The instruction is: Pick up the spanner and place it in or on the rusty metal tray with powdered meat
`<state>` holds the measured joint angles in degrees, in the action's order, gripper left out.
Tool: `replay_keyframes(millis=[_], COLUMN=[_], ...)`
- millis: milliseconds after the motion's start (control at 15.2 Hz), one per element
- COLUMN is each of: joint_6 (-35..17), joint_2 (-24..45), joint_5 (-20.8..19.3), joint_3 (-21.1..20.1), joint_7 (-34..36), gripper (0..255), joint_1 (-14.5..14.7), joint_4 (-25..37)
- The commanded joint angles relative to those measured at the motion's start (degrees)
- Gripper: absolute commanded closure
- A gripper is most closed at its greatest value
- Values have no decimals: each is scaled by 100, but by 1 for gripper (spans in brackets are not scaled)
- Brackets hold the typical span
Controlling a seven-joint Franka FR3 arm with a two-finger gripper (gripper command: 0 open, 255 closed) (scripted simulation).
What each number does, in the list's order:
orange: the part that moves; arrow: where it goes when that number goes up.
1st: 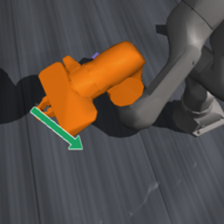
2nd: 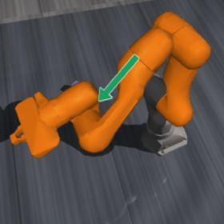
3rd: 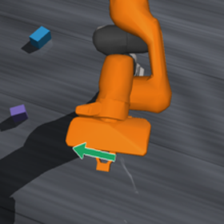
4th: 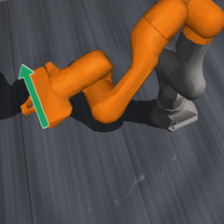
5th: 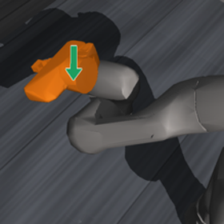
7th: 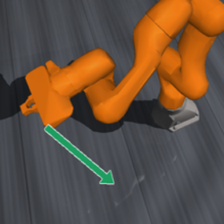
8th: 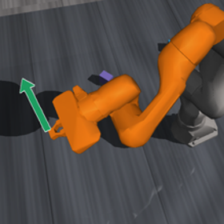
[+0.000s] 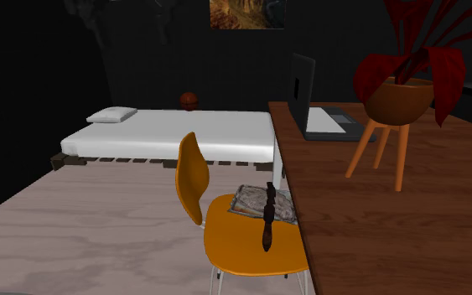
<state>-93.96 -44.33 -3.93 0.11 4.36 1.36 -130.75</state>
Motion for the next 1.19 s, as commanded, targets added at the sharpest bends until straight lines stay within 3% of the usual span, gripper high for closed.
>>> replay_keyframes(millis=[0, 594, 1122], joint_6=[0, -1411, -2702], joint_2=[0, 737, 1904], joint_5=[0, -304, -424], joint_3=[0, 708, 1350], joint_7=[0, -576, -1128], gripper=[0, 0, 0], joint_1=[0, -228, -387], joint_4=[0, -792, -1024])
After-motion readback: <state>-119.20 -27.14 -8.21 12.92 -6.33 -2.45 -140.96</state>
